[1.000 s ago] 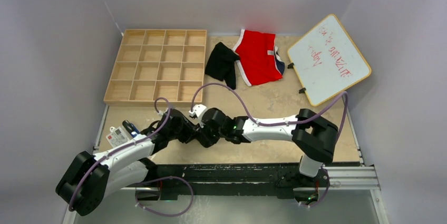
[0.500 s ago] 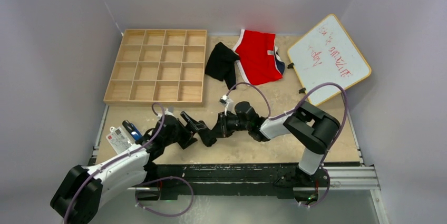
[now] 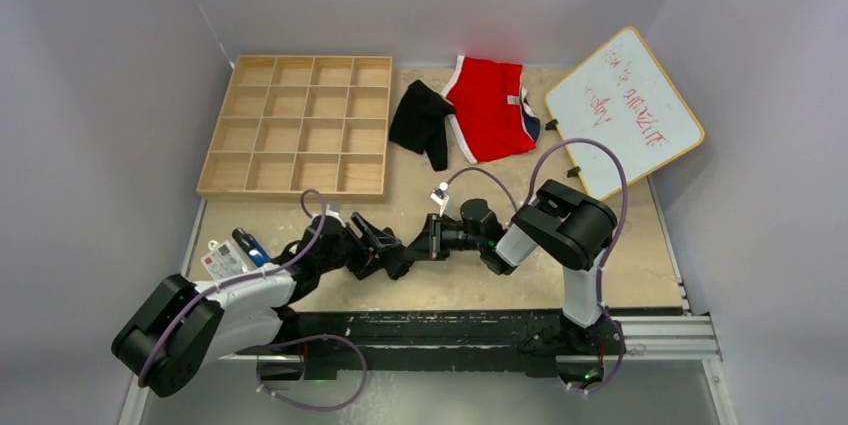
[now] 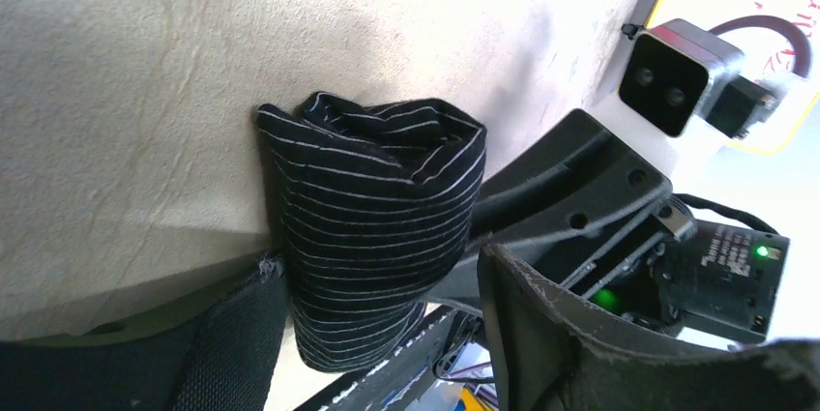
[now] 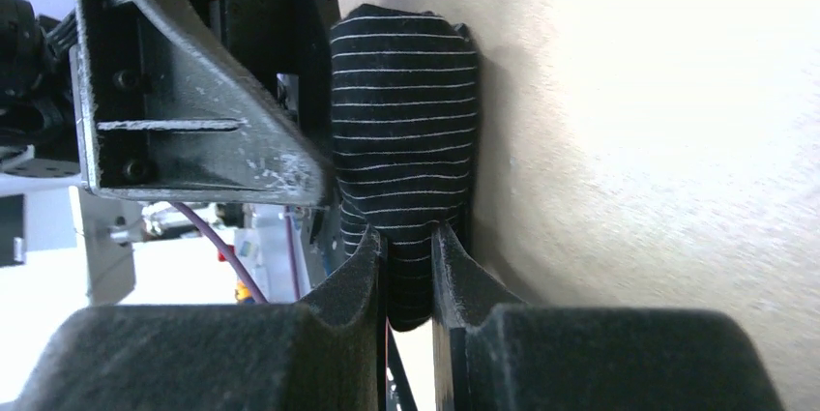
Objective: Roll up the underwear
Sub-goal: Roll the underwear to the center of the board, then pick up the underwear from the center of the board.
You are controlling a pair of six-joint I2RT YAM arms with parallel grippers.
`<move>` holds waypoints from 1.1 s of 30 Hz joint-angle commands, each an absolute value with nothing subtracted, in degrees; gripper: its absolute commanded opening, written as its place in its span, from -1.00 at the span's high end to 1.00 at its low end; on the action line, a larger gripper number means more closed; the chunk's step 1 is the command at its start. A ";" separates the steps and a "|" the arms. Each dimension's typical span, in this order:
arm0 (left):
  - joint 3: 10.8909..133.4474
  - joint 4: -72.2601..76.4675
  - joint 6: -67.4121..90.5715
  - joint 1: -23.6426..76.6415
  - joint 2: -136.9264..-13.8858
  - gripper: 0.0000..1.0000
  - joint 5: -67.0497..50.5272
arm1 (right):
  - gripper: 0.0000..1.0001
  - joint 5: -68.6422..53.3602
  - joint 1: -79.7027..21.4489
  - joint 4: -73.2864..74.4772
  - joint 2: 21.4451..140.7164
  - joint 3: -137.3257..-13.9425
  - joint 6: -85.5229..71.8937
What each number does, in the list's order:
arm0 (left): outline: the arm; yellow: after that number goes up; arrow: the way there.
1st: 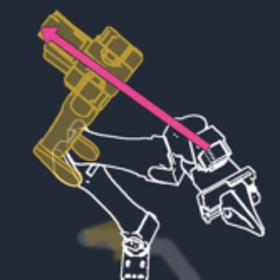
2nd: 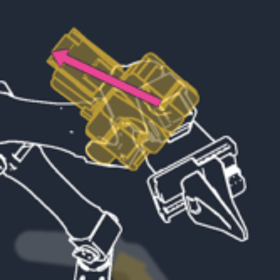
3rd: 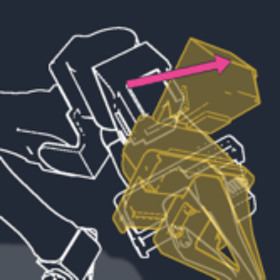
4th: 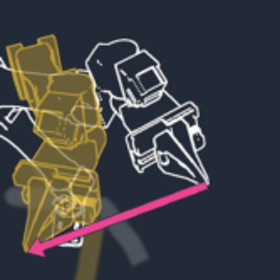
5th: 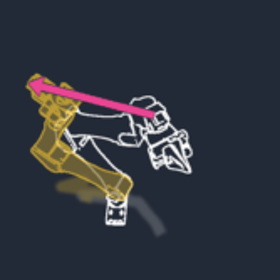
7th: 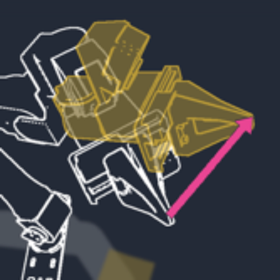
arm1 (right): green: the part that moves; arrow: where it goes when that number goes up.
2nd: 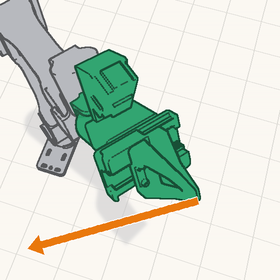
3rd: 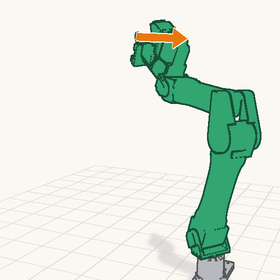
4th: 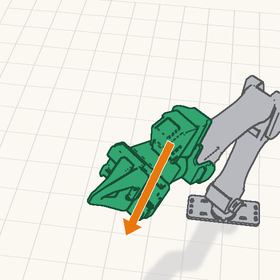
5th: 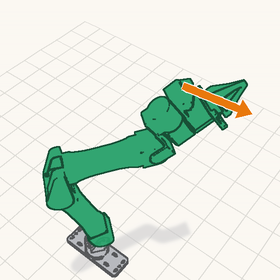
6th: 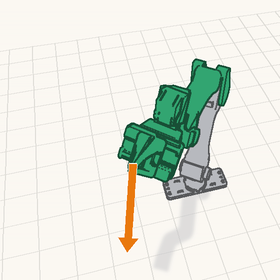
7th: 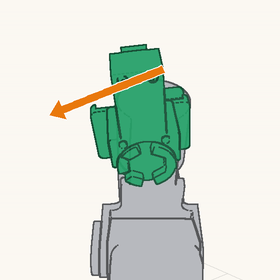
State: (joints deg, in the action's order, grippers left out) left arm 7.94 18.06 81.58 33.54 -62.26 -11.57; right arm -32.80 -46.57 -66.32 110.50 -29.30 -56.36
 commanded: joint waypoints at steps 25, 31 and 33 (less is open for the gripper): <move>16.03 14.08 71.41 34.16 -86.76 1.00 -8.47 | 0.36 -34.49 -44.65 -48.79 112.03 -31.32 -52.05; 19.31 7.09 68.21 33.88 -78.86 1.00 -5.62 | -0.62 -32.29 -43.81 -39.31 97.27 -30.22 -47.56; 20.70 5.44 66.30 33.14 -75.46 1.00 -5.99 | -0.71 -30.36 -43.60 -32.93 90.81 -30.81 -44.32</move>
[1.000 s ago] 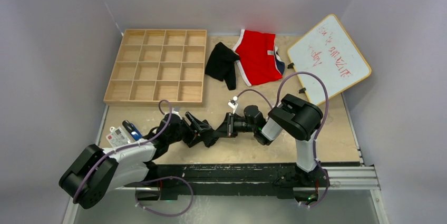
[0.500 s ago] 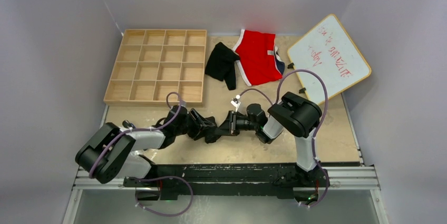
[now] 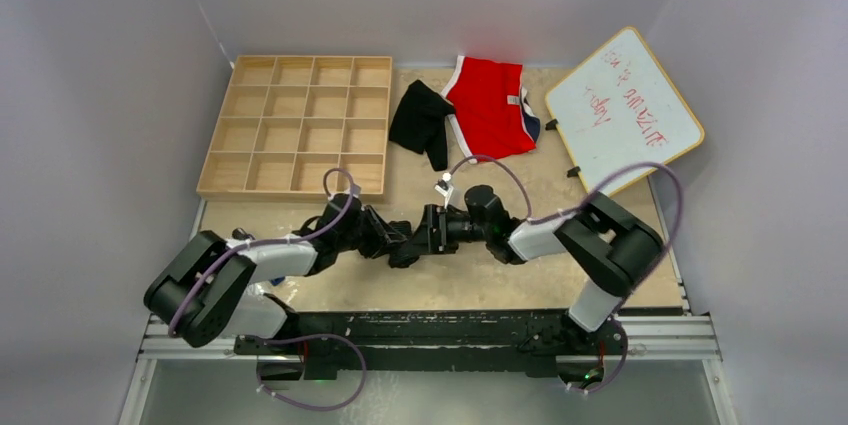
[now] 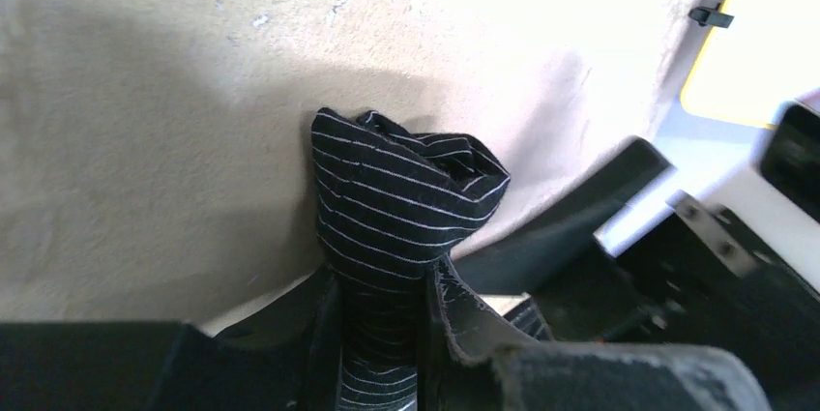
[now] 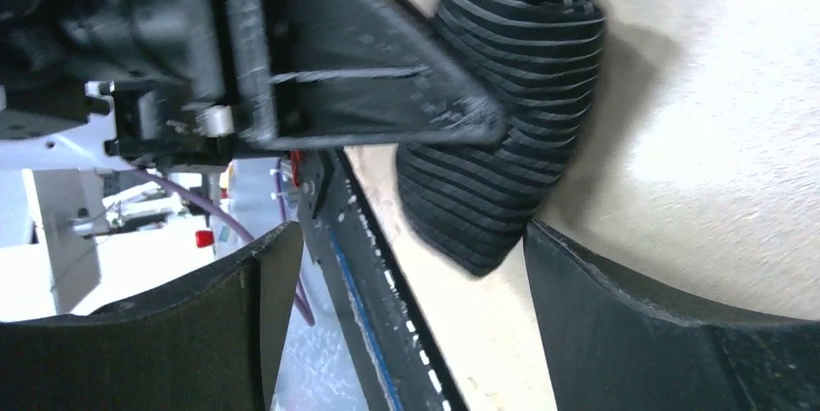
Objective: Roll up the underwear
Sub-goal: Pick up the underwear from the center of the board, then place the underwear at the center of the board.
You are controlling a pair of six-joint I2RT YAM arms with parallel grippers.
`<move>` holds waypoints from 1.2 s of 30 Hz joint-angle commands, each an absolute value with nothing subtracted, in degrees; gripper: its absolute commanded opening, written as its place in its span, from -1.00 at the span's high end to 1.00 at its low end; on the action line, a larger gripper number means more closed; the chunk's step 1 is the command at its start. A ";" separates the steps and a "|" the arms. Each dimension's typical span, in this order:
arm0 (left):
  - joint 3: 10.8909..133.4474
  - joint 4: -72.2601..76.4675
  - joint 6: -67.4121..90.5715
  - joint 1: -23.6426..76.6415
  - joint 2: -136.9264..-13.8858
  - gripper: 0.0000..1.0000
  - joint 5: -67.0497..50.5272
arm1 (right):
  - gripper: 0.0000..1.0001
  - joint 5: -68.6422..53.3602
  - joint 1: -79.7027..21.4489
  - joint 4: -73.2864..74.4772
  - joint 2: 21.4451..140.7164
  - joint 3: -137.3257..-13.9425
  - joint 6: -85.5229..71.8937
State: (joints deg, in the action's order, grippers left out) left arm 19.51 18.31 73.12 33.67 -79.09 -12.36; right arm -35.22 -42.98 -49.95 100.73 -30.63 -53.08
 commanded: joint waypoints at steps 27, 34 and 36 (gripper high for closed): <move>53.70 -6.24 62.75 10.12 -86.54 1.00 -11.68 | -0.73 -7.29 -42.82 6.18 58.70 -35.78 -29.38; 54.74 -6.56 68.82 10.15 -93.86 1.00 -9.28 | -0.74 -7.54 -42.81 6.07 59.59 -35.19 -28.97; 55.54 -8.36 70.16 10.13 -95.70 1.00 -7.89 | -0.74 -8.09 -42.80 5.75 60.19 -35.20 -28.92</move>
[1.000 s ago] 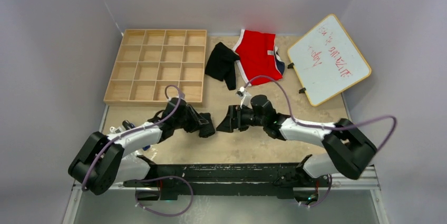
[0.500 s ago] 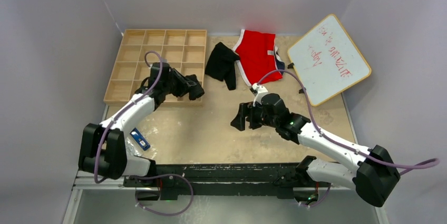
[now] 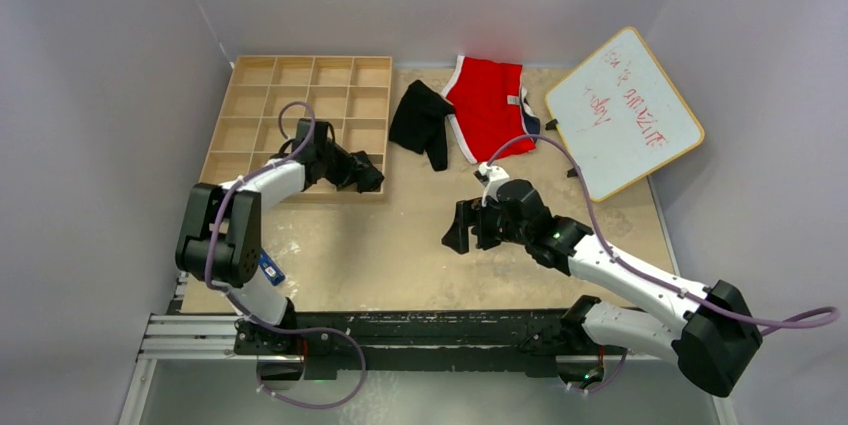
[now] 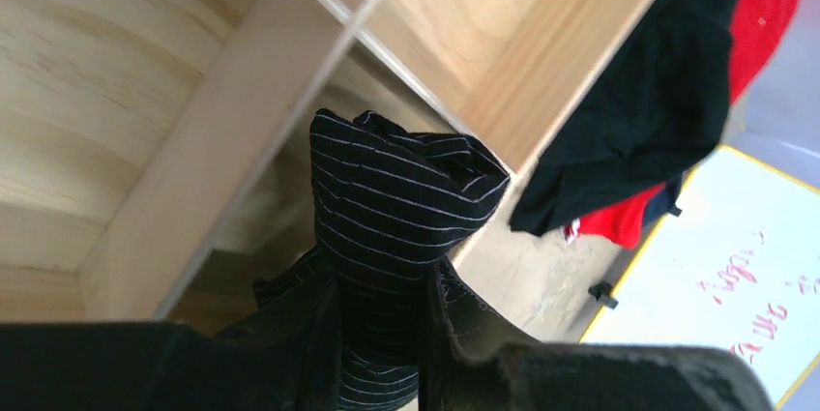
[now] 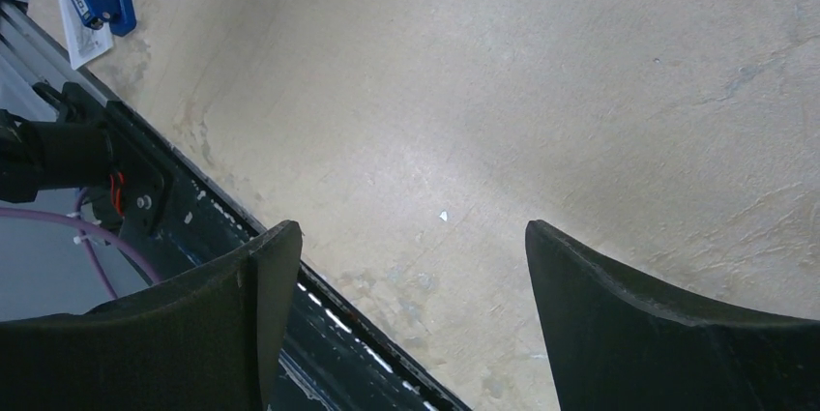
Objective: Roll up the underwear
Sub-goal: Place the underwear at the center of the board.
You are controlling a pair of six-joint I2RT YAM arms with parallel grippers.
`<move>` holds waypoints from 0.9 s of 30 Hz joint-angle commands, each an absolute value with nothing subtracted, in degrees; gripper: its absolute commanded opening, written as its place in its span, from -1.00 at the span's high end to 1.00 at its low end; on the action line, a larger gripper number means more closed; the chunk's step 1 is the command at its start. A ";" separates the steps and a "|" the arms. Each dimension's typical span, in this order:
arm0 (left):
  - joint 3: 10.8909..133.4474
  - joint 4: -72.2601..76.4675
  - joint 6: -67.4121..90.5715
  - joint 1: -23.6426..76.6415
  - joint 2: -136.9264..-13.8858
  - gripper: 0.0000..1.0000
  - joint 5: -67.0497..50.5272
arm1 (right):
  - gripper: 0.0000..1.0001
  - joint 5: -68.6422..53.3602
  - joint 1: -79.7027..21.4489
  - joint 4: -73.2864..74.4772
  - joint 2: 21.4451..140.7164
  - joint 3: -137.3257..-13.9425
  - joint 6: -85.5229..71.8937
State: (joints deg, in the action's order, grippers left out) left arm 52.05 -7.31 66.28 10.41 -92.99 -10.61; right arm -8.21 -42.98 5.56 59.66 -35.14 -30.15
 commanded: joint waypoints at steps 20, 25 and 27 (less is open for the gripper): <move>63.44 -21.64 71.19 13.01 -101.39 0.43 1.68 | -0.75 -8.14 -42.71 7.53 61.32 -37.36 -26.86; 64.37 -23.37 71.24 13.01 -98.97 0.23 2.09 | -0.75 -7.29 -42.75 9.07 60.46 -38.35 -26.58; 64.43 -23.13 71.13 13.01 -98.11 0.10 1.82 | -0.75 -7.05 -42.74 9.30 59.99 -38.57 -26.53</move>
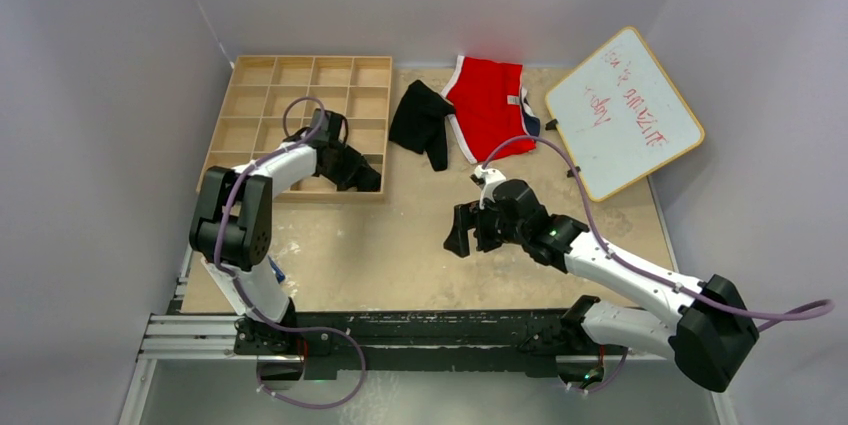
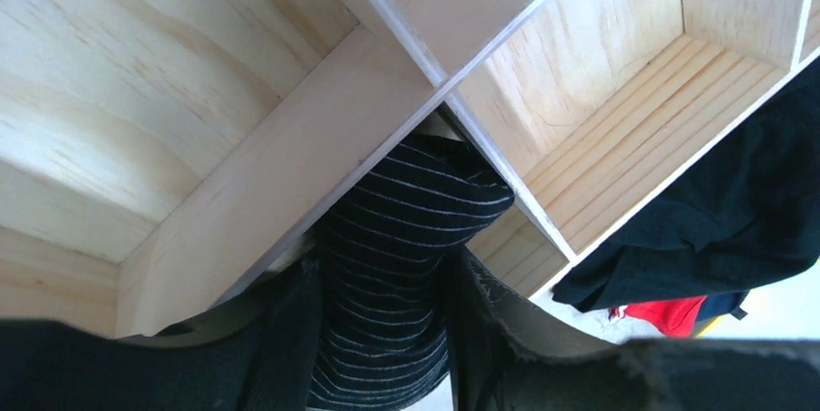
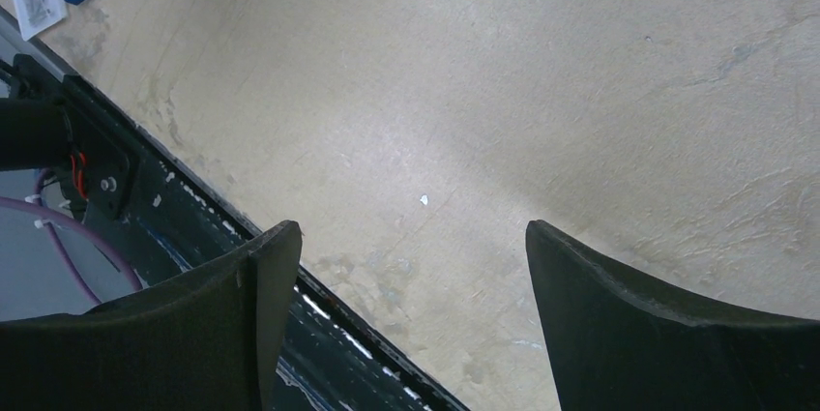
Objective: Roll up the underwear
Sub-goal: Place the underwear at the center of the board.
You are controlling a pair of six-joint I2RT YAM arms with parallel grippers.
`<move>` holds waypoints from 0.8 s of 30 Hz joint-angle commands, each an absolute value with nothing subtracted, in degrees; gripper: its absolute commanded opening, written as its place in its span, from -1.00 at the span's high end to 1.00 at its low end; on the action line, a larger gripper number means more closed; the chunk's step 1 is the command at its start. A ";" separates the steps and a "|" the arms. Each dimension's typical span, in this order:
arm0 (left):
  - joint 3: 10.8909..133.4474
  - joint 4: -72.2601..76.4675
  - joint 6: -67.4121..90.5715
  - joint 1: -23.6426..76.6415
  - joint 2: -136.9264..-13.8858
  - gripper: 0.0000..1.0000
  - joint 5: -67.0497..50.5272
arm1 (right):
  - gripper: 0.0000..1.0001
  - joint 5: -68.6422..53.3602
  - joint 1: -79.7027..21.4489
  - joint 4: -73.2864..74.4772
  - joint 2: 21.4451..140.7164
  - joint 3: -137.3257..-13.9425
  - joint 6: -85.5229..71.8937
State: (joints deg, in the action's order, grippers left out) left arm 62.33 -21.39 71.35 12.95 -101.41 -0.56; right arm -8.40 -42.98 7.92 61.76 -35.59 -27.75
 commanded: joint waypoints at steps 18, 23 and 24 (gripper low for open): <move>61.60 -17.23 65.67 13.27 -85.21 -0.35 0.79 | -0.82 -3.13 -42.65 9.47 60.48 -39.42 -28.55; 60.42 -9.63 60.38 13.70 -86.75 -0.21 -5.83 | -0.96 0.49 -40.79 9.44 62.81 -41.58 -32.38; 60.46 -8.77 59.28 13.75 -88.06 -0.19 -7.46 | -0.98 2.42 -40.33 9.38 63.51 -41.99 -34.25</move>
